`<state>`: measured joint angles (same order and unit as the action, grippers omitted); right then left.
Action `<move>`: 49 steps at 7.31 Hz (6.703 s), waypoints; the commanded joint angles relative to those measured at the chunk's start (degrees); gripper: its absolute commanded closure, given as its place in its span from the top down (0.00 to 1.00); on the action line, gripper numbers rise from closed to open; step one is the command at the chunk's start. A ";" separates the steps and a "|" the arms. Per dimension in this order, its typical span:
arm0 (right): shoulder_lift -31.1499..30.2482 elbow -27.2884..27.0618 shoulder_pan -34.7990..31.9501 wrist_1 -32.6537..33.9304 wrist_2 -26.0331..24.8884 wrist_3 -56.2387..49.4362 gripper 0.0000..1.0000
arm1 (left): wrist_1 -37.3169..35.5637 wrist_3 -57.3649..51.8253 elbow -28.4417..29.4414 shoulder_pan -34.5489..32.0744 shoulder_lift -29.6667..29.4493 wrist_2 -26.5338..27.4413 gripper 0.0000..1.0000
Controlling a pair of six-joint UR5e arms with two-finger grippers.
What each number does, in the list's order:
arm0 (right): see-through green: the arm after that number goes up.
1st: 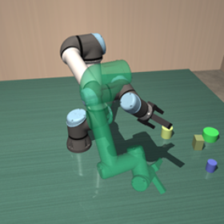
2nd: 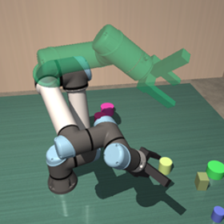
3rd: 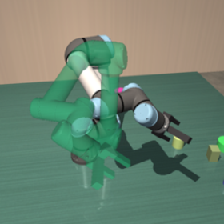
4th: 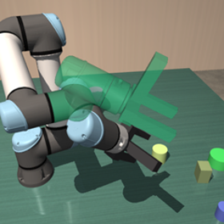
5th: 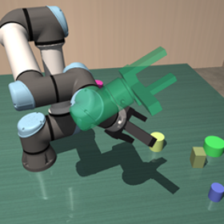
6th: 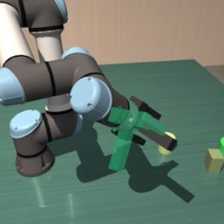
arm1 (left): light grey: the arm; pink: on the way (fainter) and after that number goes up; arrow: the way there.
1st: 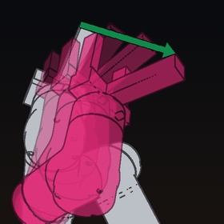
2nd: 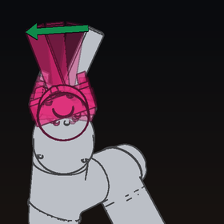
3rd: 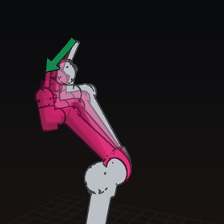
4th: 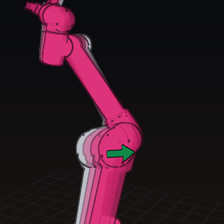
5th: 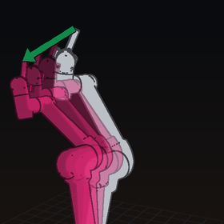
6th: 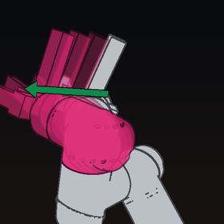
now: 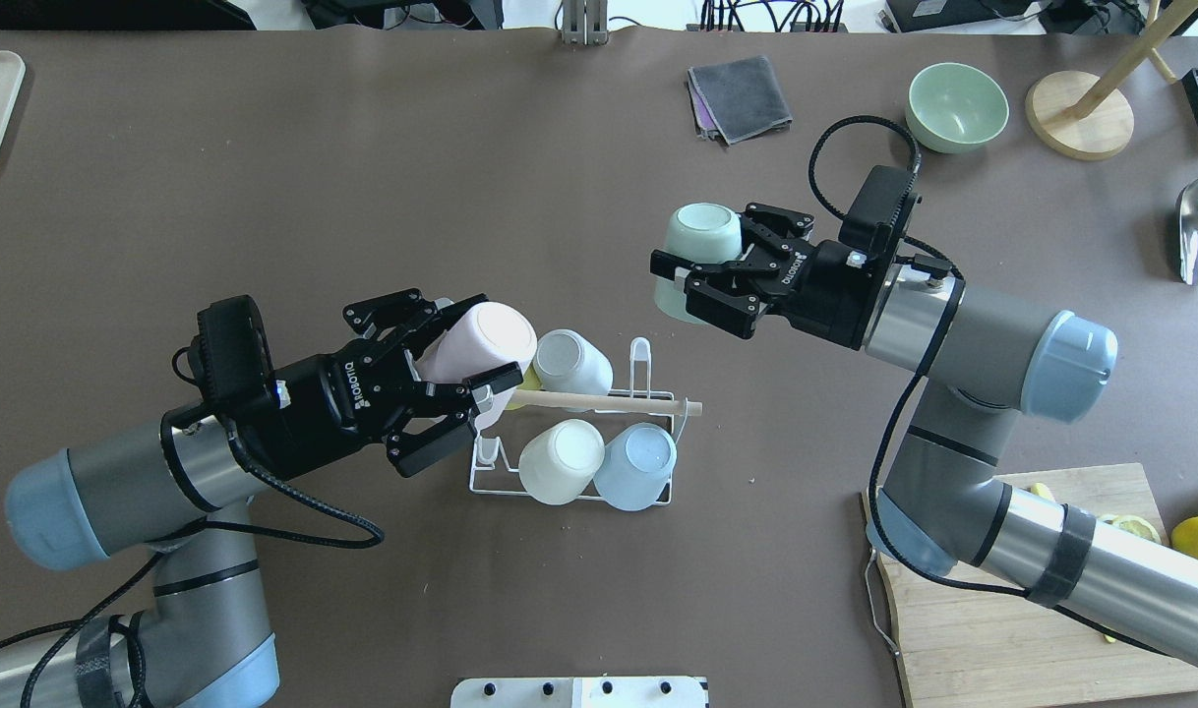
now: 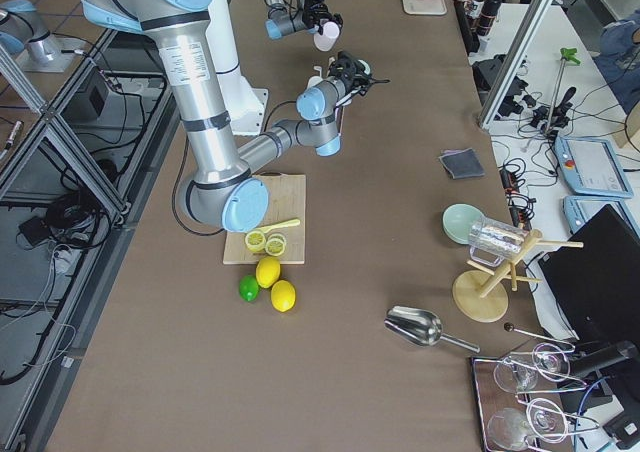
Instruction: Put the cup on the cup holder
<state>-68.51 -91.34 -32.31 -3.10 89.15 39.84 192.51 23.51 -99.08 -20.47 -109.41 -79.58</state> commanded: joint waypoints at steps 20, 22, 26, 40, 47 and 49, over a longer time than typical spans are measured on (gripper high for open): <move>3.91 5.91 8.14 -0.42 -6.63 -7.49 1.00 | 6.38 -4.09 9.87 4.74 -0.80 3.47 0.00; 3.91 5.91 8.14 -0.42 -6.63 -7.49 1.00 | 6.47 -4.09 10.65 5.26 -0.71 3.47 0.00; 4.00 2.78 5.17 6.47 -4.01 -7.41 1.00 | 6.47 -4.09 11.63 5.61 -0.10 3.56 0.10; -8.88 -22.39 -23.38 85.80 28.88 -7.93 1.00 | -42.83 -2.69 1.17 -25.91 5.62 -29.56 0.98; -33.59 -10.90 -52.38 86.16 42.77 -27.30 1.00 | -100.58 -4.27 -1.20 -42.17 7.97 -40.82 0.98; -35.11 -5.63 -58.27 86.33 42.68 -39.00 1.00 | -108.48 -4.35 -0.77 -50.50 11.21 -46.94 0.98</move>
<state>-102.58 -100.33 -86.73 83.16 131.82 7.69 88.53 19.23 -100.19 -65.69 -100.61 -122.64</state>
